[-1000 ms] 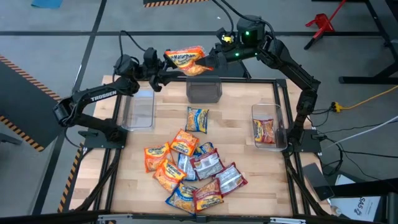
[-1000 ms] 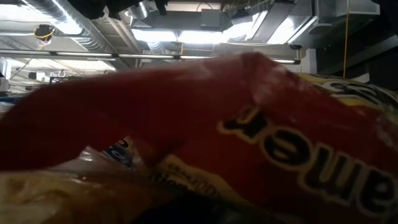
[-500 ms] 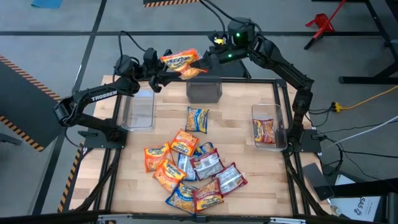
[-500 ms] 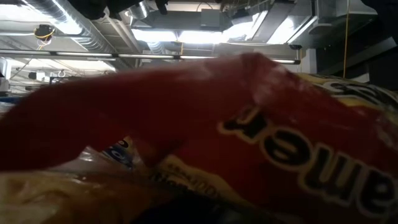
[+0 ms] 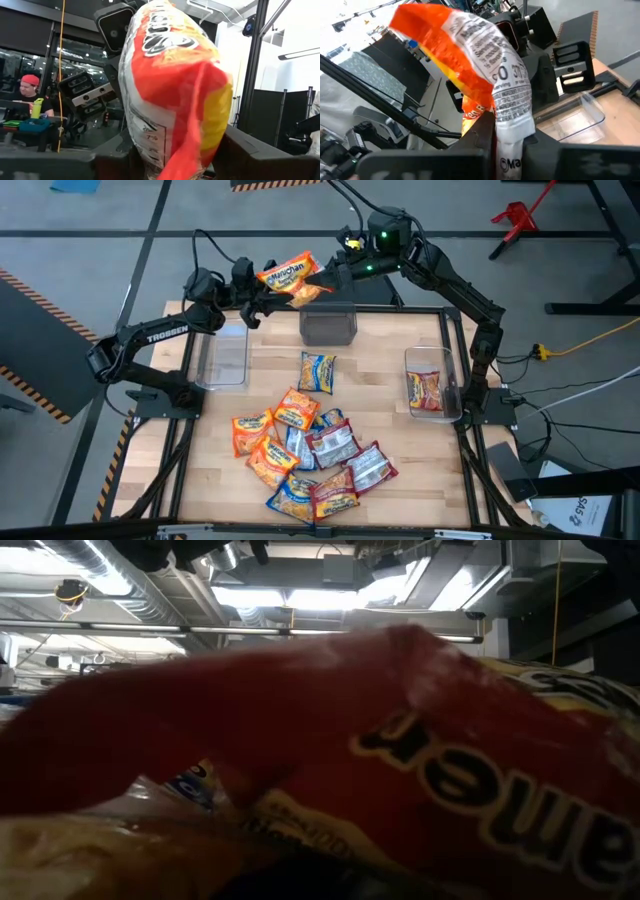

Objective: Sort Maruchan noodles
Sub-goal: Put the orange noodle pack into the black bin

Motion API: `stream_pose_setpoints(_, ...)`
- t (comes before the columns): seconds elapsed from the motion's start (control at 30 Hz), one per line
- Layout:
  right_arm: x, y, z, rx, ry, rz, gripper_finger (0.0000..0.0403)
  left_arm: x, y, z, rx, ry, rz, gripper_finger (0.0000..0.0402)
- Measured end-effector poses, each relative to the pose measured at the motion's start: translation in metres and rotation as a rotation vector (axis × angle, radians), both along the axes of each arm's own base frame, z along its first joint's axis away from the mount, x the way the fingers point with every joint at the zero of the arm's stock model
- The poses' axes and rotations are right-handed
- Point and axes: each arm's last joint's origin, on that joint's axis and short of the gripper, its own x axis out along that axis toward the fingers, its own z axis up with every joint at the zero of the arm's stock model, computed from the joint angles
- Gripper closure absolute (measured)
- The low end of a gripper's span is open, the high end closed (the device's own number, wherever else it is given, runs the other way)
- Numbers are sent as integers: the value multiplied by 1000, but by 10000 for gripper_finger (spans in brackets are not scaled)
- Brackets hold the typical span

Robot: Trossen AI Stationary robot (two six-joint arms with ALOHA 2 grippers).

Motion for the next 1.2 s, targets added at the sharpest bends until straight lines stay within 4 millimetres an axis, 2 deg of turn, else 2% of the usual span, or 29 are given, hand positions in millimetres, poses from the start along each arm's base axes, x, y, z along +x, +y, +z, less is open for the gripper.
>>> stream_pose_setpoints(0.13, -4, -6, 1, -69, -24, 40, 331, 0, 0, -1, -10, 7, 4, 237)
stream_pose_setpoints(0.3, -25, -22, 12, -31, -56, 103, 258, 1, 6, -5, -79, 44, 29, 238)
stream_pose_setpoints(0.4, -44, -32, 19, 18, -47, 78, 224, 3, 14, -14, -227, 118, 116, 243)
stream_pose_setpoints(0.47, -57, -37, 20, 30, -12, 22, 210, 3, 24, -28, -366, 219, 220, 248)
stream_pose_setpoints(0.57, -70, -45, 16, 27, 56, -67, 202, -1, 35, -50, -530, 382, 357, 256)
stream_pose_setpoints(0.7, -76, -50, 6, 5, 154, -144, 204, -3, 41, -71, -689, 534, 416, 259)
stream_pose_setpoints(0.87, -74, -46, -4, -38, 249, -185, 204, -2, 43, -79, -807, 565, 394, 260)
stream_pose_setpoints(0.97, -74, -47, -10, -48, 310, -219, 205, -13, 55, -89, -869, 597, 604, 260)
stream_pose_setpoints(1.0, -75, -47, -12, -47, 332, -235, 205, -16, 60, -94, -916, 615, 625, 260)
stream_pose_setpoints(1.1, -77, -48, -15, -51, 383, -281, 205, -16, 64, -108, -1085, 688, 447, 260)
stream_pose_setpoints(1.13, -78, -48, -16, -57, 399, -290, 205, -12, 60, -104, -1100, 678, 350, 260)
stream_pose_setpoints(1.2, -79, -48, -18, -63, 420, -297, 205, -3, 46, -86, -1016, 608, 247, 260)
